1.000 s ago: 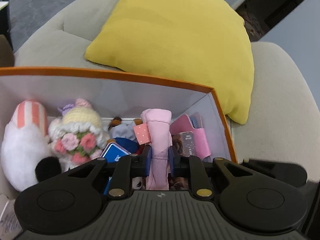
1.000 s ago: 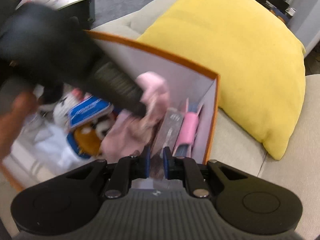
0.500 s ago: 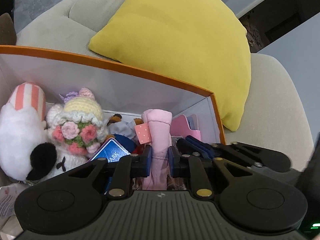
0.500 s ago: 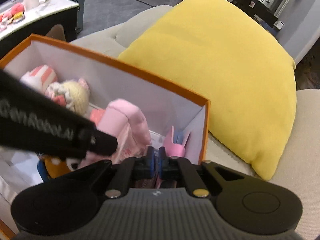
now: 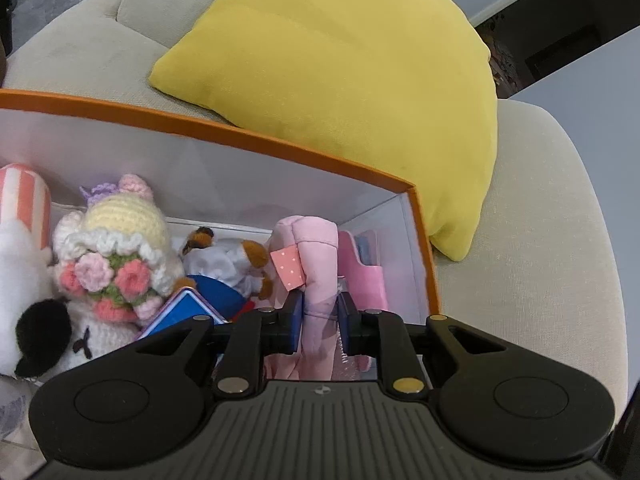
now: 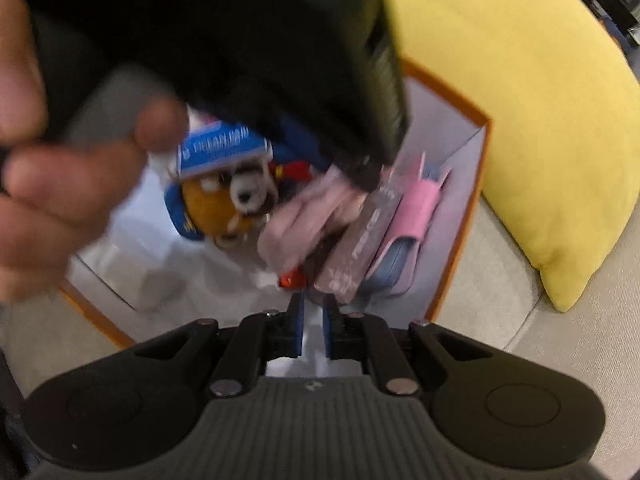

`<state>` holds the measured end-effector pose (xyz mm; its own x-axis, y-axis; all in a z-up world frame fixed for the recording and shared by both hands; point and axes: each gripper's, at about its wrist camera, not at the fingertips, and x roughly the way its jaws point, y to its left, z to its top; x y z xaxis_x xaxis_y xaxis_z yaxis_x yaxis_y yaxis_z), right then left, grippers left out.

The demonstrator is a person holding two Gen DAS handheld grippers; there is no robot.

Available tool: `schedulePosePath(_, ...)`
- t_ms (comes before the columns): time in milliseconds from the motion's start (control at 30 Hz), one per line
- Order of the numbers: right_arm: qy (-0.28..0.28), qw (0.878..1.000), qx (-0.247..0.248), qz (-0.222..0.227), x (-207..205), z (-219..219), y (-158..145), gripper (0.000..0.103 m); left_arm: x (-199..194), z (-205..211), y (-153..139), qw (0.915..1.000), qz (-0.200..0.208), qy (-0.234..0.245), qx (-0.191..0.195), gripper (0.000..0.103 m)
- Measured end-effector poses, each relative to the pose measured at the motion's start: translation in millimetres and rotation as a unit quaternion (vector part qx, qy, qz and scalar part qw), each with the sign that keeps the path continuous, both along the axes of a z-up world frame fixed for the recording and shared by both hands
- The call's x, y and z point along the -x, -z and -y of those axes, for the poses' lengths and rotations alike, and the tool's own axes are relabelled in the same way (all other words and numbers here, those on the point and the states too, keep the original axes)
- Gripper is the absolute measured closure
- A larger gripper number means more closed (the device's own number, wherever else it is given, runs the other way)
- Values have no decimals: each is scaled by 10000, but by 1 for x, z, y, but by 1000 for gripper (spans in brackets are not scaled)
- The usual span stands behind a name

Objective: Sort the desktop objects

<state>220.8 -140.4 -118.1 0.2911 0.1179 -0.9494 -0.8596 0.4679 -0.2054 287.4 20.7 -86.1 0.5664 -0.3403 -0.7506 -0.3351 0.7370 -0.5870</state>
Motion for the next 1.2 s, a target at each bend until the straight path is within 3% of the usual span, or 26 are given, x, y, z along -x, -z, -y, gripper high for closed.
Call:
schedulePosePath(100,38,9998,-50,-171,-4,-5,6,102,2,-4,5,9999,89,-16,93,82)
schedulePosePath(200,2,10000,5,-1,-5,-10,15,103,1,-10,8,9996,197,-71,198,82)
schedulePosePath(300,53,9998,-153,135,-8,-15,16,103,-4,-11,10,9993,319,-70,171,82)
schedulePosePath(400,168,9991,-400,-9,-15,-15,17,103,-9,-8,14,9991,353,42,225,80)
schedulePosePath(467,252,9976,-641,10,-17,-14,15,103,-8,-6,14,9991,384,111,102,79)
schedulePosePath(633,267,9978,-604,-26,-6,-14,12,103,-4,-1,4,9987,349,202,-298,77)
schedulePosePath(833,291,9972,-685,29,18,-5,-5,96,9,9,-13,9967,233,210,-742,75)
schedulePosePath(900,334,9965,-767,48,27,-1,-11,86,19,12,-22,9952,236,205,-928,75)
schedulePosePath(967,384,9952,-896,99,38,4,-19,83,32,11,-32,9935,287,213,-1081,75)
schedulePosePath(1067,476,9927,-1093,194,51,19,-30,67,50,11,-48,9911,379,246,-1254,75)
schedulePosePath(1200,688,9857,-1482,412,34,38,-46,62,84,18,-73,9830,662,373,-1673,75)
